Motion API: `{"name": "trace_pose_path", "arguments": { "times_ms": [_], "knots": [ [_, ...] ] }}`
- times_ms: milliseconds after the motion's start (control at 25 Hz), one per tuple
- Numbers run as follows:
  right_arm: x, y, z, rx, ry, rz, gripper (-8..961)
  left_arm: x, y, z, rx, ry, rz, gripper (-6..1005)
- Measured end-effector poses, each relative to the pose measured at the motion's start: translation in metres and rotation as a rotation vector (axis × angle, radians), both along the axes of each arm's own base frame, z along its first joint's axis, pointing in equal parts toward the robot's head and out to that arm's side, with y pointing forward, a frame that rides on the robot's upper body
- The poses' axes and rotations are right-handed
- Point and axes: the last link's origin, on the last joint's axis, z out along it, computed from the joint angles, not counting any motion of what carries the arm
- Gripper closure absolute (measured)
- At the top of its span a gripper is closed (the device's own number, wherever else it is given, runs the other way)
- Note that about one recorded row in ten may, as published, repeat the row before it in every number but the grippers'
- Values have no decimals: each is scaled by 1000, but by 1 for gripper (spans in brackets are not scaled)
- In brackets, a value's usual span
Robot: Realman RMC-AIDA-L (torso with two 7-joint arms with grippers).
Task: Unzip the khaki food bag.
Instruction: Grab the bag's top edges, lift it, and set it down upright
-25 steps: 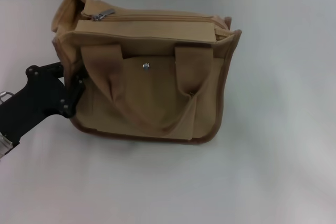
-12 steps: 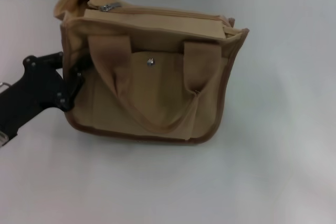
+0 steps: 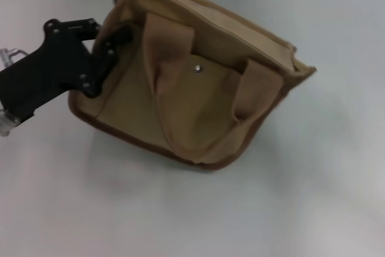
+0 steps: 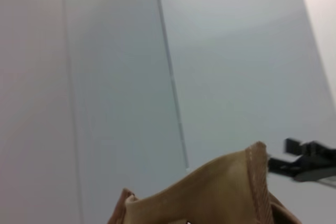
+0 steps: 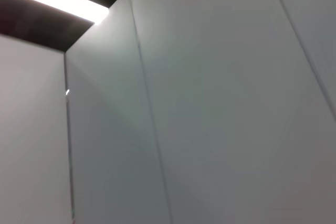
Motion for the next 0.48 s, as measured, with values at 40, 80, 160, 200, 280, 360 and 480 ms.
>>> {"name": "trace_pose_path", "arguments": {
  "times_ms": [40, 80, 160, 200, 280, 360, 480],
  "knots": [
    [-9, 7, -7, -17, -45, 34, 120, 3, 1, -1, -9, 4, -15, 917],
    [-9, 7, -7, -17, -45, 34, 120, 5, 2, -3, -16, 9, -25, 917],
    [-20, 14, -19, -41, -104, 78, 120, 11, 3, -6, -34, 21, -53, 918],
    [-26, 18, -25, -55, -134, 103, 121, 13, 4, -7, -40, 25, -62, 918],
    [-36, 23, -39, -76, -201, 152, 121, 16, 5, -9, -48, 29, -76, 918],
    [-43, 26, -51, -90, -256, 183, 121, 17, 5, -9, -51, 29, -82, 918],
    [-49, 33, -64, -83, -314, 199, 121, 18, 5, -9, -53, 25, -91, 919]
  ]
}}
